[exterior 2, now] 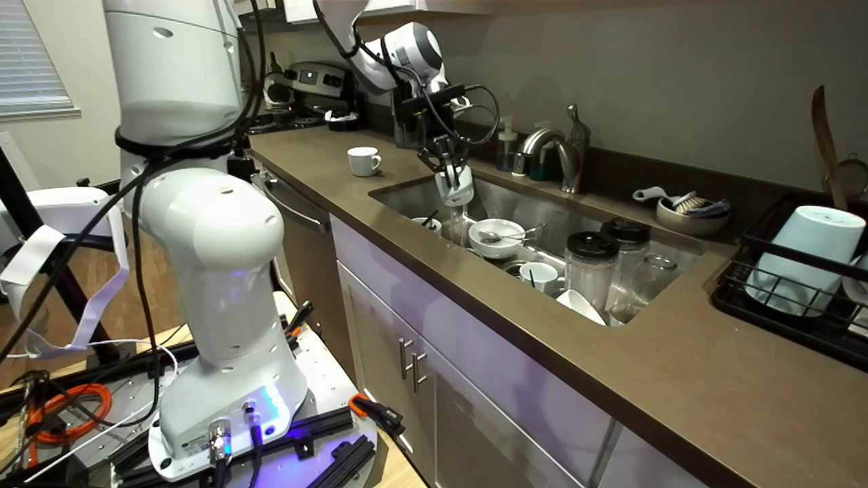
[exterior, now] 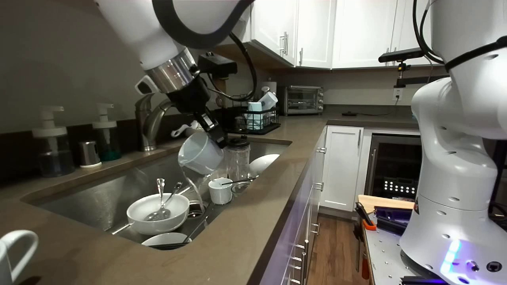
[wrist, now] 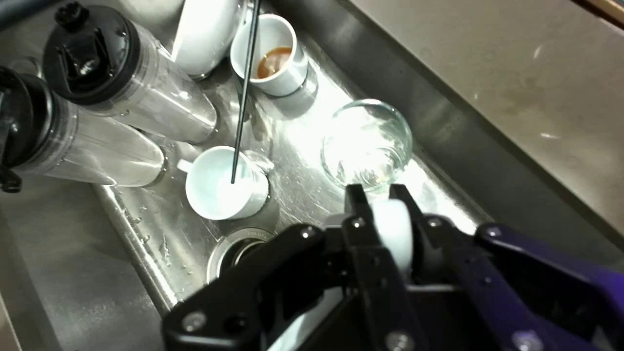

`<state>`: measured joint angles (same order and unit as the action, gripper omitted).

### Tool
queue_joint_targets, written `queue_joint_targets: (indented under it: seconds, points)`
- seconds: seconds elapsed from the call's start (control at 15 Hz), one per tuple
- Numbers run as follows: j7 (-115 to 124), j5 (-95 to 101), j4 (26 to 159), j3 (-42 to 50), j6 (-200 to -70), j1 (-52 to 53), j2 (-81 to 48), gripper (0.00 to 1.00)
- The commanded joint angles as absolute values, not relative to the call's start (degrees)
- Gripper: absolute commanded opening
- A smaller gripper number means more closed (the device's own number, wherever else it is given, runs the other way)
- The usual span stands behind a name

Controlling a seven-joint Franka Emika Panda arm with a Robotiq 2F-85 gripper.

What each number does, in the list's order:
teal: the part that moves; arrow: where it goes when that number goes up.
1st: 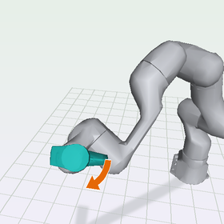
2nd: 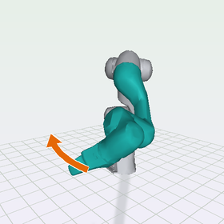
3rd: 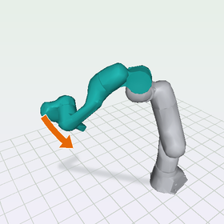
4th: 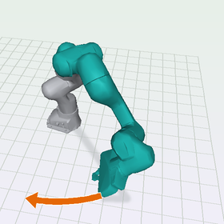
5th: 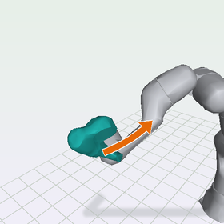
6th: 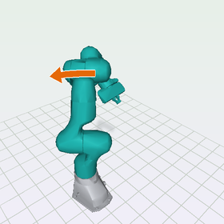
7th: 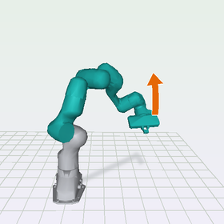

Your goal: Pour the water from the cup beside the sink into the sink

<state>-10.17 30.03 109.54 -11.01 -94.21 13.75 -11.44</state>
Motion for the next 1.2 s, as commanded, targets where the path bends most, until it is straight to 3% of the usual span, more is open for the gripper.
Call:
queue_joint_targets:
  seconds: [0.0, 1.13]
  points:
    - [-10.6, 35.6, 103.9, -11.1, -88.0, 15.0, -14.9, 0.06]
    - [-10.7, 53.7, 91.9, -11.2, -65.0, 20.3, -26.1, 0.06]
